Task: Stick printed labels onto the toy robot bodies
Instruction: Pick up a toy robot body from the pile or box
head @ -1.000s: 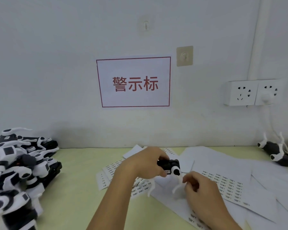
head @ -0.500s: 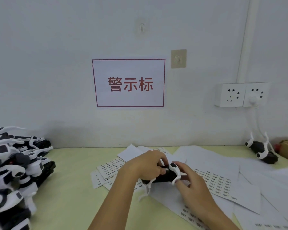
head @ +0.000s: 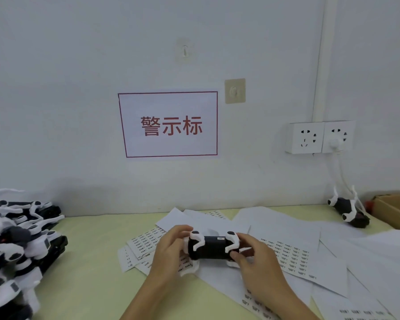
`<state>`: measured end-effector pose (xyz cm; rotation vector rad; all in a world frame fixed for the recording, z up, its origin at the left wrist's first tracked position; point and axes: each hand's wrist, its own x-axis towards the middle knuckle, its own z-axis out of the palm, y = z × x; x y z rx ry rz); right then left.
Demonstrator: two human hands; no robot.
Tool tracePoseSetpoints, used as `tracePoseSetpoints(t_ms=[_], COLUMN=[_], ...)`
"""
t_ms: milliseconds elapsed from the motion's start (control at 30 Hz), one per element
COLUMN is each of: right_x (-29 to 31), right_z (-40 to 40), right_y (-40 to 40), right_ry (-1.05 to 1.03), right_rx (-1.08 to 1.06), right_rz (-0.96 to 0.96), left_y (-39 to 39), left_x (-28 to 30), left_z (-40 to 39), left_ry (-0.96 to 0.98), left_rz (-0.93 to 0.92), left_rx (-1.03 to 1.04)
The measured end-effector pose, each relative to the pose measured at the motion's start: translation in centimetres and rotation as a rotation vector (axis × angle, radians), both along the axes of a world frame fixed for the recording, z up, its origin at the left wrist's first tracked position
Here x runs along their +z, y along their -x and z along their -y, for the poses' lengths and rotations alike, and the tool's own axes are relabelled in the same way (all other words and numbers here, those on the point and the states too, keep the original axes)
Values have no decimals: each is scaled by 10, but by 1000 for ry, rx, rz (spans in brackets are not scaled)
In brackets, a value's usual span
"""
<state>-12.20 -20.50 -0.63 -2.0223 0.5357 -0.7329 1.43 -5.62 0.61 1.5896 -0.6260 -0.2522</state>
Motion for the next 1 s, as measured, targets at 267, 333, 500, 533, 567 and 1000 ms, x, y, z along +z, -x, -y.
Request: tracePoseSetpoints(t_ms=[267,333,500,533,567,1000], right_x=[0,0,0,0,1,-1], right_z=[6,6,8,8,8,9], right_y=[-3,-3,-2,-2,-2,1], right_ry=[-121,-130,-167,-174,-175,-163], right_rx=[-46,-48,-49,-48,-46,-18], right_rz=[8,10,31,33,37,150], left_y=[-5,-6,-9,-9,-10,-5], left_x=[-7,-7,-7,-7,-8,-8], left_z=[1,1,0,0,-1,-2], left_ry=[-88,-58,-39,-38,-34,-71], left_rz=[155,118,57,52,45,200], left_rx=[-100,-108,-108,-106,-108,-178])
